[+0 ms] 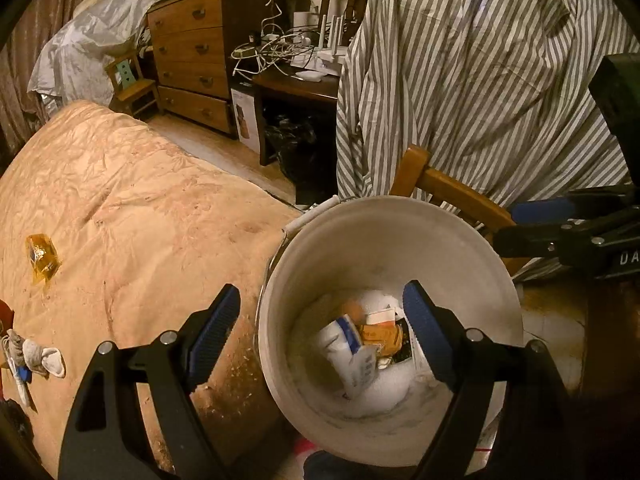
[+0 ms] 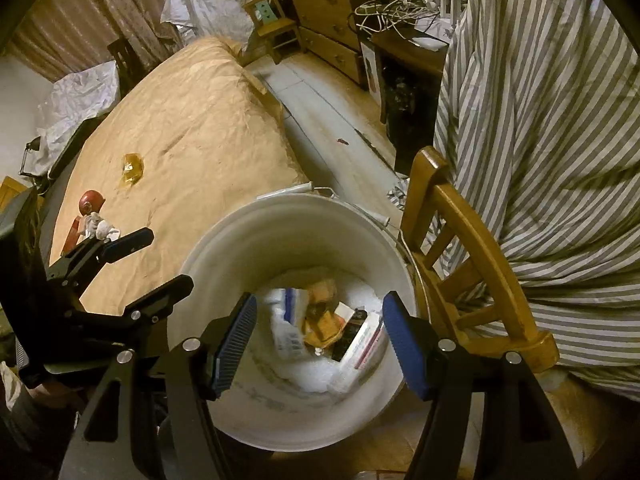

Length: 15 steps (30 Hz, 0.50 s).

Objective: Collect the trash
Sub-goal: 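Open both grippers over the bucket to drop box and packet, then swing both open grippers back over the bed toward the remaining trash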

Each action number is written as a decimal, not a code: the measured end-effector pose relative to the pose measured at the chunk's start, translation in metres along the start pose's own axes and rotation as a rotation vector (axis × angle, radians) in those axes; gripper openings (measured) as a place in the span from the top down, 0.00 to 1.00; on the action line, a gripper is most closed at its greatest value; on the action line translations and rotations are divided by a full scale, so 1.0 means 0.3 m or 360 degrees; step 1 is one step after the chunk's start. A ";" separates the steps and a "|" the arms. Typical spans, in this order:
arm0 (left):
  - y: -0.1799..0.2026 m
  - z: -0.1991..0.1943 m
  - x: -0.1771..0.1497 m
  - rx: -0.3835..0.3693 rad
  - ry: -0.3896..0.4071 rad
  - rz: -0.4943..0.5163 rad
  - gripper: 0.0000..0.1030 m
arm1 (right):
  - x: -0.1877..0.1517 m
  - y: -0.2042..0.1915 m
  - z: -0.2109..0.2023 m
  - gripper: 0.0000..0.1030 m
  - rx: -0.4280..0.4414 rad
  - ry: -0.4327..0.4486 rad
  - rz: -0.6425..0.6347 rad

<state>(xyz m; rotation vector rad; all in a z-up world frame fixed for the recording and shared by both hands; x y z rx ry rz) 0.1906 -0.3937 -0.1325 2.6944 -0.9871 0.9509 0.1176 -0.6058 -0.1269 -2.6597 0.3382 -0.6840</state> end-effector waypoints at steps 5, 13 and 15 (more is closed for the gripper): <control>-0.024 -0.018 -0.024 -0.0001 0.0003 -0.0016 0.22 | -0.005 -0.037 -0.011 0.35 0.0021 0.0028 -0.0023; -0.216 -0.081 -0.159 0.0109 0.0046 -0.0105 0.22 | -0.033 -0.201 -0.028 0.35 0.0137 0.0267 -0.0166; -0.306 -0.100 -0.212 0.0147 0.0047 -0.0172 0.22 | -0.053 -0.290 0.000 0.33 0.0184 0.0332 -0.0240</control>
Point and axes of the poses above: each gripper's, at about its wrist camera, not at the fingertips, and z roughly the way its jaws point, y to its right, x to its top, the point moved 6 cm from there along z, roughly the way its jaws point, and after that the axes turned 11 degrees about x, right-handed, at the moved point
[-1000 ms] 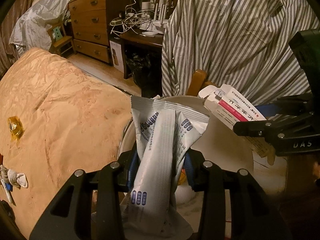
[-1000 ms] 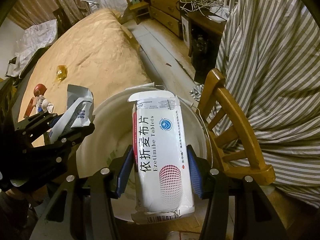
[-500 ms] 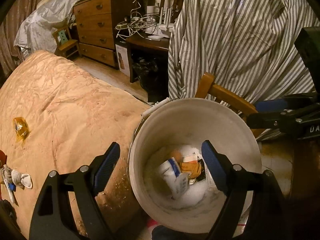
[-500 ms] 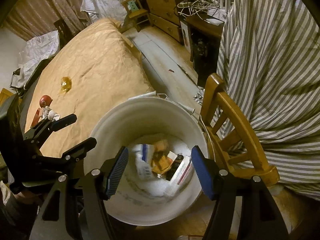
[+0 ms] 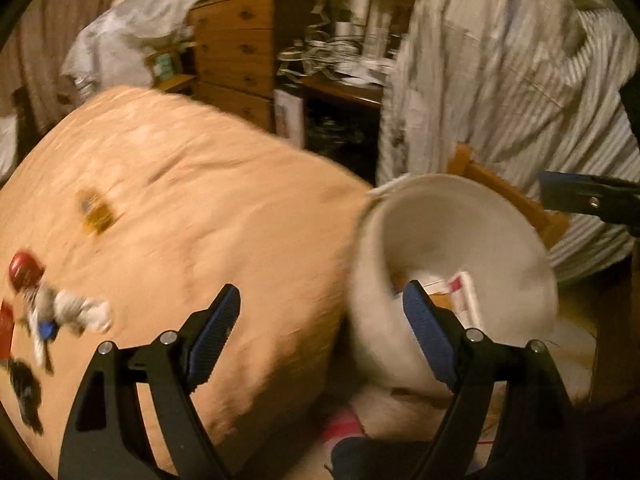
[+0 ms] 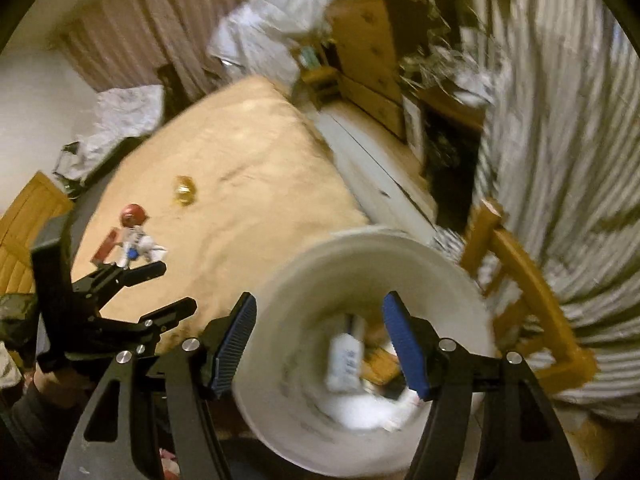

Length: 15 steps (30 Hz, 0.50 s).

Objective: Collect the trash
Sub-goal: 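Swing both open grippers back over the bed toward the remaining trash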

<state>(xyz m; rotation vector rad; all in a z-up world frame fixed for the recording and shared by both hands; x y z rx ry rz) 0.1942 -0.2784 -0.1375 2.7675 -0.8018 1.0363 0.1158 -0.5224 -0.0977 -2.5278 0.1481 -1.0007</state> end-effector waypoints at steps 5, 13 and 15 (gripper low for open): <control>-0.203 -0.030 -0.085 0.0088 -0.0006 -0.0137 0.22 | -0.026 -0.207 0.139 0.32 0.0096 0.0024 -0.0180; -0.479 -0.080 -0.201 0.0217 -0.0013 -0.0320 0.22 | -0.042 -0.546 0.395 0.28 0.0268 -0.0063 -0.0375; -0.558 -0.090 -0.239 0.0252 -0.0019 -0.0365 0.22 | -0.052 -0.604 0.447 0.27 0.0289 -0.0093 -0.0407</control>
Point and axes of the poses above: each gripper's, at about its wrist camera, not at the fingertips, and z roughly the way its jaws point, y to its right, x to its top, the point moved 6 cm from there along z, roughly the way its jaws point, and after that the axes turned 11 degrees about x, right-handed, at the moved point
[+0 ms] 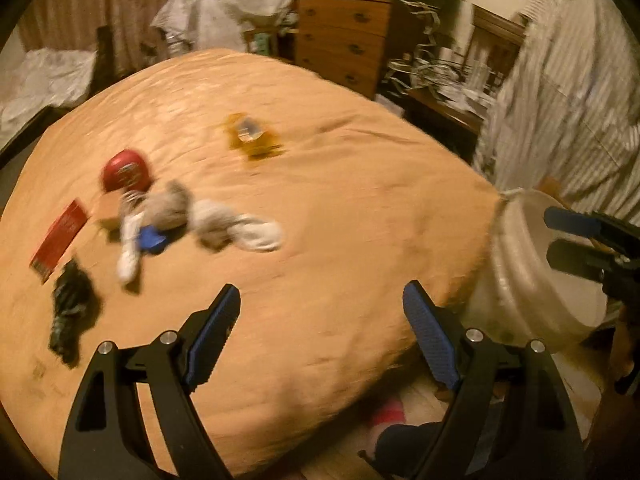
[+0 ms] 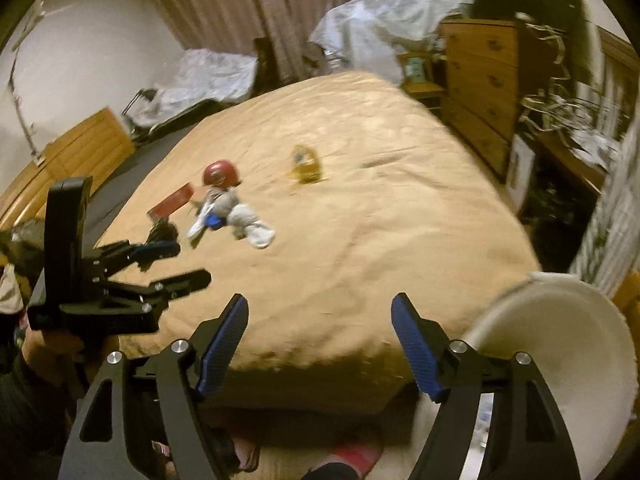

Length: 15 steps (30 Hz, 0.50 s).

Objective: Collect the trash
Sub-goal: 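Swing both open grippers back over the bed toward the remaining trash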

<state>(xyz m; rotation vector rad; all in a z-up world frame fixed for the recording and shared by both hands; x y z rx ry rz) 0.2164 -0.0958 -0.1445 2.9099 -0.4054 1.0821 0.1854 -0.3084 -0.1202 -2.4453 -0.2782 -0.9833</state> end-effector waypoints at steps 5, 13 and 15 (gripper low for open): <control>-0.288 0.016 -0.049 0.0163 -0.0008 -0.0114 0.22 | 0.019 -0.111 0.151 0.26 0.0067 -0.0065 -0.0069; -0.759 0.059 -0.128 0.0438 -0.0036 -0.0352 0.22 | 0.016 -0.170 0.347 0.25 0.0125 -0.0179 -0.0125; -0.809 0.077 -0.142 0.0448 -0.0048 -0.0359 0.22 | 0.009 -0.167 0.381 0.25 0.0137 -0.0201 -0.0126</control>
Point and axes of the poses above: each gripper's, at about its wrist camera, not at the fingertips, and z roughly the way its jaws point, y to its right, x to its top, the point moved 6 cm from there along z, roughly the way its jaws point, and after that the axes turned 11 degrees about x, right-handed, at the moved point
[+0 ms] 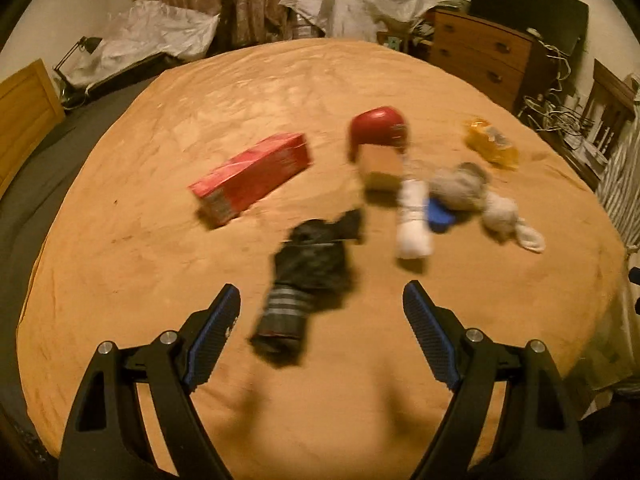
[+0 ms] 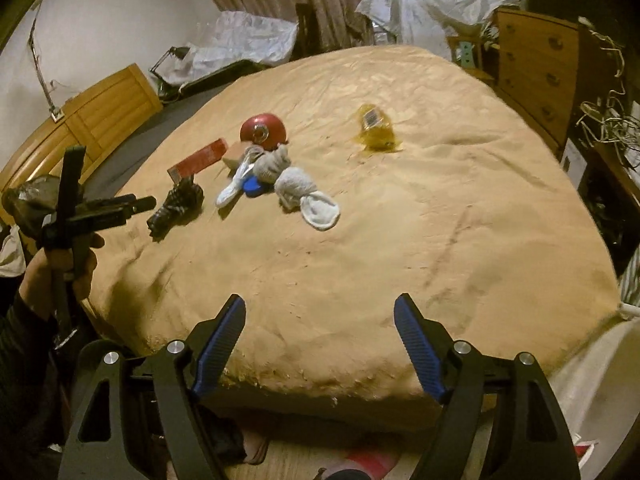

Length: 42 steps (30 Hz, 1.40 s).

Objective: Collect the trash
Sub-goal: 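Swing both open grippers back over the bed toward the remaining trash, then grasp the white knotted towel with the right gripper while the left gripper grasps the plaid cloth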

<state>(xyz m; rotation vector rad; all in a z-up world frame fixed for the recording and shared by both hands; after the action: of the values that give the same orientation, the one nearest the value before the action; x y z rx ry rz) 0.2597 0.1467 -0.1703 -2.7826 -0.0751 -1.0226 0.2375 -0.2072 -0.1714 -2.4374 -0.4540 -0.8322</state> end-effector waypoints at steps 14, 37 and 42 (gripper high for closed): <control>-0.005 0.236 0.021 0.0044 -0.0039 0.0082 0.23 | 0.150 -0.061 0.324 0.26 0.0057 -0.0147 -0.0217; 0.067 0.311 0.062 0.0005 -0.0002 0.0106 0.28 | 0.354 0.027 0.699 0.46 -0.0103 -0.0231 -0.0375; 0.051 0.310 0.067 0.0041 -0.0003 0.0041 0.47 | 0.349 0.014 0.684 0.59 -0.0134 -0.0196 -0.0375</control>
<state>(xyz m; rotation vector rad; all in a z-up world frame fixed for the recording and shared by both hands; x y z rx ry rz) 0.3359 0.1483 -0.2293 -2.7539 -0.0527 -1.0059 0.4140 -0.0784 -0.2446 -2.5560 -0.7790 -0.8124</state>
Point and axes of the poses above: each gripper's, at about its wrist camera, not at the fingertips, and z roughly the way its jaws point, y to its right, x to its top, the point moved 6 cm from there along z, roughly the way its jaws point, and after that the axes turned 11 degrees about x, right-handed, at the moved point
